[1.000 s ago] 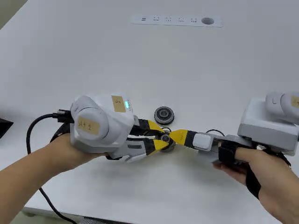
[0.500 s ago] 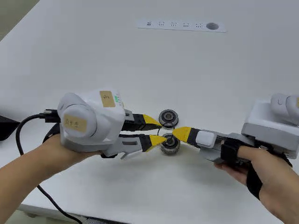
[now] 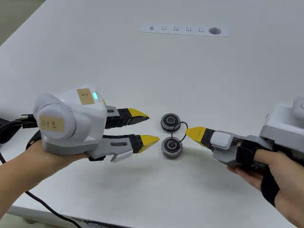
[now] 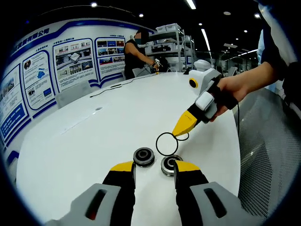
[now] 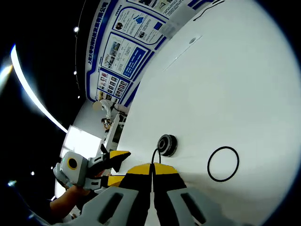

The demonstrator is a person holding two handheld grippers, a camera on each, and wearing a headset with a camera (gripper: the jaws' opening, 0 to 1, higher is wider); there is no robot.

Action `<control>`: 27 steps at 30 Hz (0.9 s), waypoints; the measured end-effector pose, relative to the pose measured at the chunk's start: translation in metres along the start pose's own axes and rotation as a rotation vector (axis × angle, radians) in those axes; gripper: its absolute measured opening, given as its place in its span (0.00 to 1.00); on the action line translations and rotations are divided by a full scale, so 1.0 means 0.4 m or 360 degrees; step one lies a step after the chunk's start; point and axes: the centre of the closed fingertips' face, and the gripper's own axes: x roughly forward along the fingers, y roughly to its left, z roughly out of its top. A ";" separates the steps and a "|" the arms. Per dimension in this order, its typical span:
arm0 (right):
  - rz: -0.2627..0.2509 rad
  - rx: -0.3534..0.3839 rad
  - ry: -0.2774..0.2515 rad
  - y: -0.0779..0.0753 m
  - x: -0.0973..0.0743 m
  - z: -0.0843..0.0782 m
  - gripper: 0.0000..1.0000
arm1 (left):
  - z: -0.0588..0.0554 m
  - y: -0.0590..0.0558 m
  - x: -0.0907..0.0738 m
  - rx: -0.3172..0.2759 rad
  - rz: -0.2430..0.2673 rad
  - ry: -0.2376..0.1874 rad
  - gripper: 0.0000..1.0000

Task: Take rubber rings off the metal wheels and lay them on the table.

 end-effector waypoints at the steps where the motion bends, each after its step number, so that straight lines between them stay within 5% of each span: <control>1: -0.0014 0.0009 -0.0018 -0.009 -0.011 0.007 0.01 | 0.003 0.001 0.000 -0.0004 0.0005 -0.0007 0.34; 12: -0.0152 0.0098 -0.0150 -0.096 -0.093 0.043 0.02 | 0.021 0.003 -0.002 -0.0048 0.0027 -0.0066 0.46; 27: -0.0326 0.0130 -0.0166 -0.161 -0.124 0.033 0.02 | 0.024 0.011 -0.015 -0.0097 0.0055 -0.0109 0.57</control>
